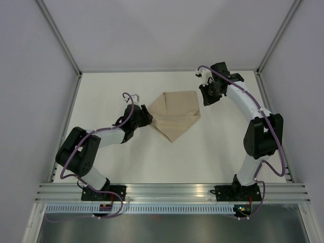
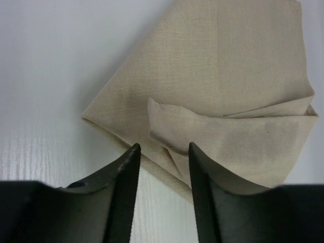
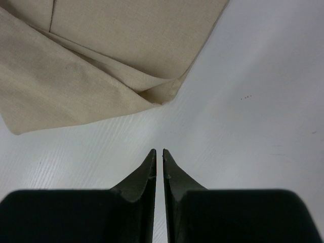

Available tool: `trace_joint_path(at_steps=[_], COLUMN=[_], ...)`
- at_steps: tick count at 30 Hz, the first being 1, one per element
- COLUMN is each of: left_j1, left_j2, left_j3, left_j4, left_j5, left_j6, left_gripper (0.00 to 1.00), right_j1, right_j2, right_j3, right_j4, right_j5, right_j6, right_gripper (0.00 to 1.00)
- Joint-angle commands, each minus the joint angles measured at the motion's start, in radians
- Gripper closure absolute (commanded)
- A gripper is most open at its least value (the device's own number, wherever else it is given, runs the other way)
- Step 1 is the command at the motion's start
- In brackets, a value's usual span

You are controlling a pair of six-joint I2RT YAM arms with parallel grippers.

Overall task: Fold the napkin, place the utensils inside, and roll it up
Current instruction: Fold the napkin at the center of the board.

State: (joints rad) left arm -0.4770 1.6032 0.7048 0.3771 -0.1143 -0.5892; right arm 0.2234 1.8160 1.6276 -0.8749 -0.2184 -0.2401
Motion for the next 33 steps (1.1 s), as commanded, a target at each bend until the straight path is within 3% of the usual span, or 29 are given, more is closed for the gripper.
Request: trace_joint_path(at_steps=[1, 2, 5, 8, 11, 20, 27, 33], left_j1=[0.009, 0.009, 0.011, 0.014, 0.014, 0.049, 0.061, 0.061], left_j2=[-0.046, -0.067, -0.120, -0.158, -0.157, 0.017, 0.069, 0.069], left_j3=[-0.021, -0.022, -0.022, -0.022, 0.025, 0.243, 0.402, 0.432], left_j4=[0.048, 0.042, 0.017, 0.014, -0.004, -0.174, -0.421, -0.553], left_j5=[-0.054, -0.061, -0.108, -0.110, -0.015, 0.258, 0.180, 0.137], left_j6=[-0.023, -0.021, -0.015, -0.001, 0.046, 0.175, 0.273, 0.269], left_gripper=[0.48, 0.40, 0.30, 0.33, 0.38, 0.30, 0.28, 0.31], right_j1=[0.013, 0.016, 0.025, 0.039, 0.060, 0.102, 0.102, 0.102], right_j2=[0.023, 0.029, 0.046, 0.055, 0.066, 0.150, 0.135, 0.140], right_j3=[0.009, 0.017, 0.028, 0.028, 0.029, 0.072, 0.048, 0.046], right_j4=[0.011, 0.013, 0.017, 0.030, 0.042, 0.033, 0.045, 0.050], right_j5=[0.042, 0.044, 0.048, 0.050, 0.056, 0.057, 0.073, 0.073], right_j6=[-0.002, -0.001, 0.007, 0.015, 0.022, 0.041, 0.030, 0.036], right_gripper=[0.85, 0.85, 0.85, 0.85, 0.85, 0.86, 0.86, 0.86])
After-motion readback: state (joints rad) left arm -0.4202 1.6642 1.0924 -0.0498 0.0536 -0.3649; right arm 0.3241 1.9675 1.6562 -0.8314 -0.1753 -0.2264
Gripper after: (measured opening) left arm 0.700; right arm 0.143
